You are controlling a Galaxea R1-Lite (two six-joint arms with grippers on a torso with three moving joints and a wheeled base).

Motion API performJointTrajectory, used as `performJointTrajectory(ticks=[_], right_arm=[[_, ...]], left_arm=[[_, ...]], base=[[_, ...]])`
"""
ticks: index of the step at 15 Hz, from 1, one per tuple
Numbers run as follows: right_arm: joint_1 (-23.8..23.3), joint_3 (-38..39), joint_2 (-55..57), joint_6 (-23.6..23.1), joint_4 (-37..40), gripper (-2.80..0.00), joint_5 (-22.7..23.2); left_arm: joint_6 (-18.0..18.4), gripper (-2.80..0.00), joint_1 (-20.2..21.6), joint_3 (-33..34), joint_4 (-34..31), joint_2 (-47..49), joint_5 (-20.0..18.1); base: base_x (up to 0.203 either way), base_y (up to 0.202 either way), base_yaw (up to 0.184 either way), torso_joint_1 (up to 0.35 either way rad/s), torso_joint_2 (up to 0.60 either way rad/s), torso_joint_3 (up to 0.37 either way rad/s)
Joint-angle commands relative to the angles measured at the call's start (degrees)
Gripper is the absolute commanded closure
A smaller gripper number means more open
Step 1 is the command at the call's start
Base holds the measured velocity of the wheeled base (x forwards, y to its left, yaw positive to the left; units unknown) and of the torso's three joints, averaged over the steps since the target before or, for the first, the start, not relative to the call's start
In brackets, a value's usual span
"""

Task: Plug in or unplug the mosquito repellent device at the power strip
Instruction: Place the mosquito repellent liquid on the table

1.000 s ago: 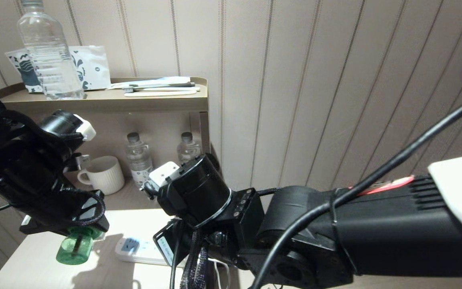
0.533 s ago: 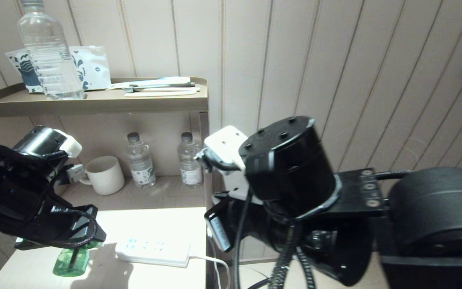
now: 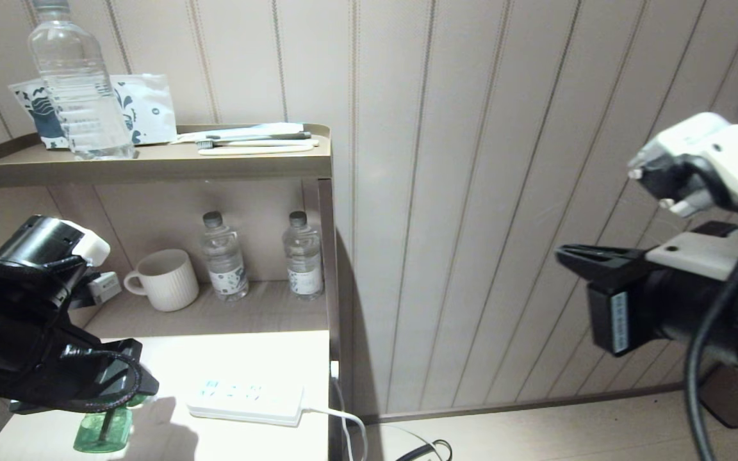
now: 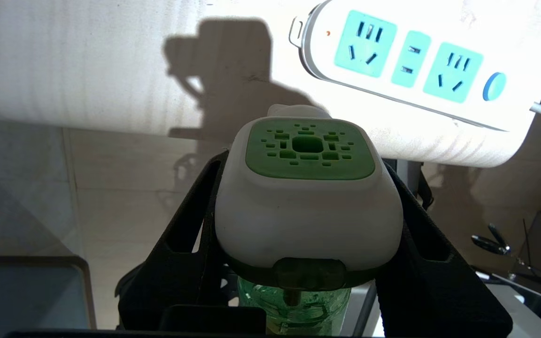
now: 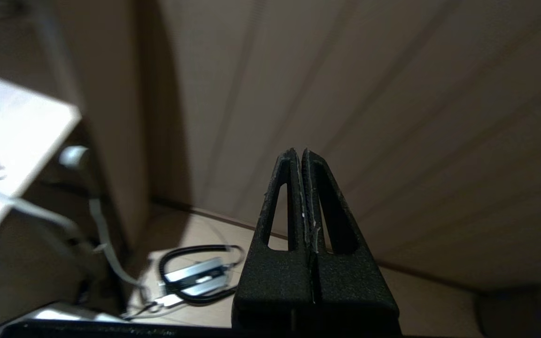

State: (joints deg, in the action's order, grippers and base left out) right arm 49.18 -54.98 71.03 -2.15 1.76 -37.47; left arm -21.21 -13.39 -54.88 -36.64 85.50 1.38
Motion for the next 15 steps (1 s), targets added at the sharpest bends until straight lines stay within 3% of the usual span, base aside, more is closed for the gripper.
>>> performJointTrajectory(ticks=[1,4,7,10,12,14,15], right_arm=[[-6.00,4.77,-9.37,-0.97,0.14,0.00,-5.24],[-16.31,13.91,-18.63,-1.92,0.07,0.00,-8.70],[-26.96,21.22,-27.00,-2.07,-0.03,0.00,-9.27],[-33.51,29.63,-35.00,-2.39,-0.25,0.00,-9.24],[-41.26,35.08,-38.36,-2.59,-2.07,0.00,-8.99],[-44.25,40.52,-43.95,-3.12,-3.43,0.00,-7.95],[-43.92,42.74,-47.12,-3.01,-3.98,0.00,-4.97]], left_arm=[[-0.10,0.00,0.03,0.04,-0.19,-1.09,-0.05],[0.03,0.00,0.03,-0.53,-0.19,-1.22,-0.15],[0.12,0.00,0.03,-0.40,-0.19,-2.12,-0.15],[0.21,0.00,0.03,0.07,-0.19,-2.27,-0.15],[0.12,0.00,0.03,0.21,-0.19,-2.18,-0.23],[0.12,0.00,0.03,0.21,-0.16,-2.09,-0.32],[0.12,0.00,0.03,0.19,-0.07,-2.09,-0.32]], base=[[0.000,0.000,0.000,0.000,0.00,0.000],[0.000,0.000,0.000,0.000,0.00,0.000],[0.000,0.000,0.000,0.000,0.00,0.000],[0.000,0.000,0.000,0.000,0.00,0.000],[0.000,0.000,0.000,0.000,0.00,0.000],[0.000,0.000,0.000,0.000,0.00,0.000],[0.000,0.000,0.000,0.000,0.00,0.000]])
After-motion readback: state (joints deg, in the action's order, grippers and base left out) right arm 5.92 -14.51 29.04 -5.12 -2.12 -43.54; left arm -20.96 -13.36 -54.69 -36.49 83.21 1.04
